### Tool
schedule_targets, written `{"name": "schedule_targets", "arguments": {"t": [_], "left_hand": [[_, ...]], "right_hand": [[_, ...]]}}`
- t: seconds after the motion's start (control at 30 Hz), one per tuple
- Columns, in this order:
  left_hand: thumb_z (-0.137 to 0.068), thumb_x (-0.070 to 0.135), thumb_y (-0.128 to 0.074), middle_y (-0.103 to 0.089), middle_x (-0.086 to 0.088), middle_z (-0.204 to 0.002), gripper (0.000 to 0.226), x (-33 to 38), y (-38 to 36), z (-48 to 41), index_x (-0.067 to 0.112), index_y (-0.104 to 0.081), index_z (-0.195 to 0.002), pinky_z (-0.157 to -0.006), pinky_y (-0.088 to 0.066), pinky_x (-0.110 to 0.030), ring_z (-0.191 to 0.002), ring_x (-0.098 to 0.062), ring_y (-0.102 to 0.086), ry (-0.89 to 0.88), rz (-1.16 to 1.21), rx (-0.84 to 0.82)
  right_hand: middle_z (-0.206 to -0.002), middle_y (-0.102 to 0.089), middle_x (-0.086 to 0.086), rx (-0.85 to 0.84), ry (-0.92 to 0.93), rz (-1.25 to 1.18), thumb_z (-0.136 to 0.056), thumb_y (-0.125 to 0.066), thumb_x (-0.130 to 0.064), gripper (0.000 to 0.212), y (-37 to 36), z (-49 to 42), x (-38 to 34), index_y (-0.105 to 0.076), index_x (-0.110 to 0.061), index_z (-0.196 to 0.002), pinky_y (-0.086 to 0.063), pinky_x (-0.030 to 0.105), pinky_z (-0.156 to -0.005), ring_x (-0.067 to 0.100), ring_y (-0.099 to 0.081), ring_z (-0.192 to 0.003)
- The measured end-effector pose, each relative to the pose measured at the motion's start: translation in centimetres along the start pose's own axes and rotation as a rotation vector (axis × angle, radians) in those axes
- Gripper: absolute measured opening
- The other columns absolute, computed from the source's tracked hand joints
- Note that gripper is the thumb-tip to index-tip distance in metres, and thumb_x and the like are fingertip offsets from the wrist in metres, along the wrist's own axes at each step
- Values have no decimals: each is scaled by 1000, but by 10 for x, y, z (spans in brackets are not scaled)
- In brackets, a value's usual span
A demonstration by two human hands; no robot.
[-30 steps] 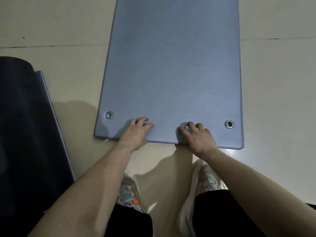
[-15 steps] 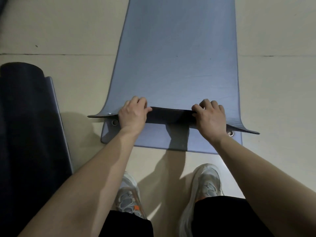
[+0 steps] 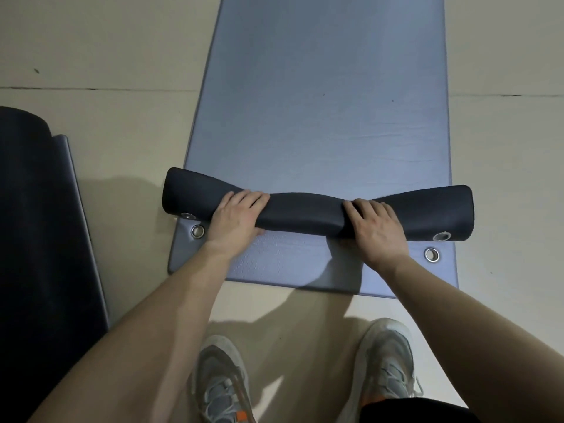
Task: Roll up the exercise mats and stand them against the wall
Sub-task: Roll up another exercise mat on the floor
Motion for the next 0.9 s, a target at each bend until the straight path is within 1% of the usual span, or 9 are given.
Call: {"name": "schedule_targets", "arguments": {"t": [0.07, 0.17, 0.3, 0.43, 0.5, 0.6, 0.73, 0.83, 0.9], "left_hand": [[-83, 37, -81, -59, -4, -142, 72, -3, 5, -2, 17, -51, -145, -117, -32, -43, -129, -28, -55, -1, 60, -10], [-88, 47, -73, -65, 0, -131, 58, 1, 27, 6, 22, -53, -137, -100, -42, -40, -115, -28, -61, 43, 87, -97], [-85, 59, -71, -69, 7, -114, 50, 13, 54, 8, 32, -59, -126, -82, -48, -35, -101, -19, -64, 84, 152, -429], [-84, 57, -75, -70, 4, -109, 48, 13, 62, -2, 23, -69, -117, -93, -51, -41, -100, -22, -64, 153, 337, -617], [-84, 55, -75, -67, 1, -120, 52, 11, 56, -6, 22, -65, -122, -98, -48, -42, -107, -23, -62, 202, 403, -612], [-91, 59, -65, -62, -1, -127, 50, 11, 44, -8, 29, -55, -129, -94, -47, -43, -111, -26, -59, 257, 330, -511], [-94, 66, -52, -62, -2, -127, 46, 20, 39, -23, 35, -57, -128, -98, -32, -47, -120, -29, -53, 304, 13, -174], [-87, 63, -63, -57, -3, -124, 42, 32, 34, -35, 33, -62, -116, -97, -32, -47, -118, -30, -48, 371, -30, 40], [-82, 60, -71, -59, -5, -115, 39, 37, 31, -32, 28, -66, -104, -88, -37, -46, -109, -32, -51, 374, -27, 246]], "right_hand": [[-113, -65, 8, 45, -8, -9, -83, -79, -40, 56, 2, -1, 0, -59, -14, -129, -45, 43, -98, 35, -63, -99], [-106, -66, 9, -17, 3, -72, -89, -70, -51, 47, 18, 12, 1, -63, -15, -119, -45, 42, -89, 36, -63, -94], [-99, -67, 3, -237, 4, -88, -94, -59, -60, 41, 40, 38, 16, -63, -21, -107, -47, 37, -76, 27, -64, -91], [-87, -67, 2, -460, -66, -259, -88, -66, -67, 47, 56, 33, 34, -61, -21, -89, -47, 37, -68, 25, -62, -81], [-99, -68, 3, -531, -87, -288, -85, -68, -69, 51, 58, 16, 37, -63, -21, -101, -49, 39, -76, 25, -62, -90], [-116, -66, 5, -467, -142, -245, -86, -67, -68, 61, 56, 1, 36, -56, -21, -125, -47, 43, -92, 30, -60, -106], [-123, -62, 11, 146, -112, -168, -93, -58, -57, 50, 51, 21, 17, -61, -19, -125, -36, 51, -102, 41, -56, -115], [-152, -40, 23, 108, -19, 35, -73, -64, -78, 108, 22, 38, 9, -39, -12, -154, -15, 59, -117, 48, -37, -140], [-156, -35, 24, 27, -13, 116, -59, -80, -76, 129, 14, 28, 17, -28, -13, -159, -15, 61, -118, 47, -30, -145]]}}
Point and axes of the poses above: each hand's wrist, its own z-axis away from the middle knuckle, its own y-axis out of the back of the hand, x = y × z, the point moved 3 cm from there along -z, towards the middle knuckle
